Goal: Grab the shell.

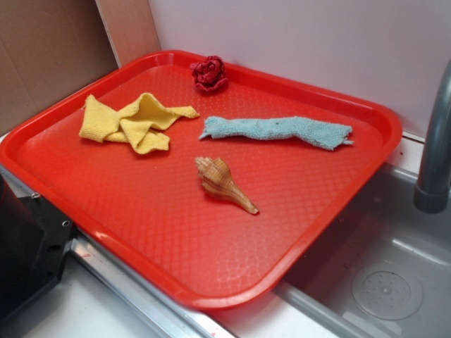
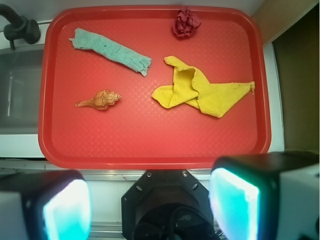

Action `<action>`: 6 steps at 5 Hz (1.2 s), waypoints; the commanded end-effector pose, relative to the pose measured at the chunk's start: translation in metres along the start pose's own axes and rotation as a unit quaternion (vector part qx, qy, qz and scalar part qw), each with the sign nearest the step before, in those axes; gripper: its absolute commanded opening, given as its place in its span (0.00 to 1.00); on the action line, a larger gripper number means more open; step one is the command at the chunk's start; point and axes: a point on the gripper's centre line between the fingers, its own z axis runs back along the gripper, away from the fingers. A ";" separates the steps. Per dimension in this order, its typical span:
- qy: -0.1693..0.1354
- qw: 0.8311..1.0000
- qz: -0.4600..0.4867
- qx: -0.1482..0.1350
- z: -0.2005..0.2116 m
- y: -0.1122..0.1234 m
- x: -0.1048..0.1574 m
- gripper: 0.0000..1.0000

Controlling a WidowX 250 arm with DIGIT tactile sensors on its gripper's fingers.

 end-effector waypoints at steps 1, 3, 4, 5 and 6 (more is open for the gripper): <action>0.000 1.000 0.000 0.000 0.000 0.000 0.000 1.00; 0.007 0.985 0.171 -0.026 -0.018 -0.015 0.006 1.00; 0.003 0.954 0.296 -0.053 -0.029 -0.025 0.015 1.00; -0.011 0.908 0.414 -0.066 -0.049 -0.035 0.029 1.00; -0.026 0.850 0.523 -0.056 -0.082 -0.045 0.049 1.00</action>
